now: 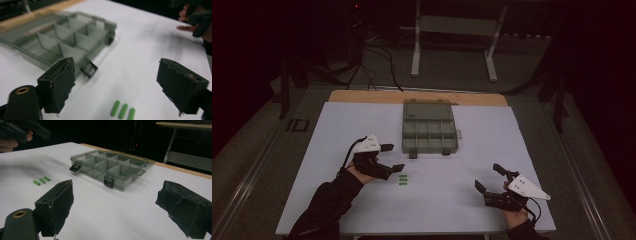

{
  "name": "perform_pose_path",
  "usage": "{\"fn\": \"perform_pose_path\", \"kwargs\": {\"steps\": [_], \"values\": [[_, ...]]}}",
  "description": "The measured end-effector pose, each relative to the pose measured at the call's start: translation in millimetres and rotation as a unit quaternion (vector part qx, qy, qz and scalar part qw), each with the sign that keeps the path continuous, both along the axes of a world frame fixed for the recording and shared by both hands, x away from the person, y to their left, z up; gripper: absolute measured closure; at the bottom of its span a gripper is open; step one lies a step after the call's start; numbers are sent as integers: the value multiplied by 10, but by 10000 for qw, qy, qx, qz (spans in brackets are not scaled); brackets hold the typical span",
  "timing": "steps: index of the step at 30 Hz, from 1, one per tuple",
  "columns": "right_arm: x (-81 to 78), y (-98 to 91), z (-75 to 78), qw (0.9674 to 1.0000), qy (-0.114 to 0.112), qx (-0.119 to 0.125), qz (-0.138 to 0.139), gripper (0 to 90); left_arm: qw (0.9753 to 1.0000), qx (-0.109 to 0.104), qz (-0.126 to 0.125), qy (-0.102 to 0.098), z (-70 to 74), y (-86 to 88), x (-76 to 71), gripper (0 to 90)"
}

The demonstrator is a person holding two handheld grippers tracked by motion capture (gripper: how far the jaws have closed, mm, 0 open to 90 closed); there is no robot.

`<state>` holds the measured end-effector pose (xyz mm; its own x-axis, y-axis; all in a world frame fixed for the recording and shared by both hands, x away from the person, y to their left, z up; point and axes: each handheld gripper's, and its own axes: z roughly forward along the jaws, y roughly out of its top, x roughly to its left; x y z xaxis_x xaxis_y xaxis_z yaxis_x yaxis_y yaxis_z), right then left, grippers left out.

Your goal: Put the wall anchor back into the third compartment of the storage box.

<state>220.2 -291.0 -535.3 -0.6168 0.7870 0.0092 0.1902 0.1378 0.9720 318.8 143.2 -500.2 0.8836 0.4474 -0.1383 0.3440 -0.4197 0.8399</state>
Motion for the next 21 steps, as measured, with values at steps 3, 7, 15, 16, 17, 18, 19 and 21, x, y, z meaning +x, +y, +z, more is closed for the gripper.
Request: {"fn": "perform_pose_path", "kwargs": {"steps": [3, 7, 15, 16, 17, 18, 19, 21], "values": [[-2, 2, 1, 10000, -2, -4, 9, 116, 9997, 183, -136, 41, -66, -38, -10, 231], [0, 1, -2, 10000, 21, 9, 11, 117, 9990, 321, -286, 124, -142, -88, -6, 310], [4, -6, -7, 10000, 39, 17, 10, 128, 9966, 571, -466, 376, -312, -179, 31, 451], [4, -6, -7, 10000, 42, 16, 13, 128, 9962, 612, -471, 393, -332, -190, 35, 466], [4, -6, -7, 10000, 42, 18, 15, 128, 9959, 624, -503, 430, -352, -198, 39, 489], [3, -7, -7, 10000, 43, 20, 18, 128, 9954, 680, -505, 440, -369, -208, 42, 508], [4, -8, -7, 10000, 40, 21, 19, 128, 9952, 711, -504, 450, -384, -217, 45, 525], [4, -9, -7, 10000, 40, 22, 17, 128, 9946, 764, -508, 478, -405, -226, 56, 566]]}}
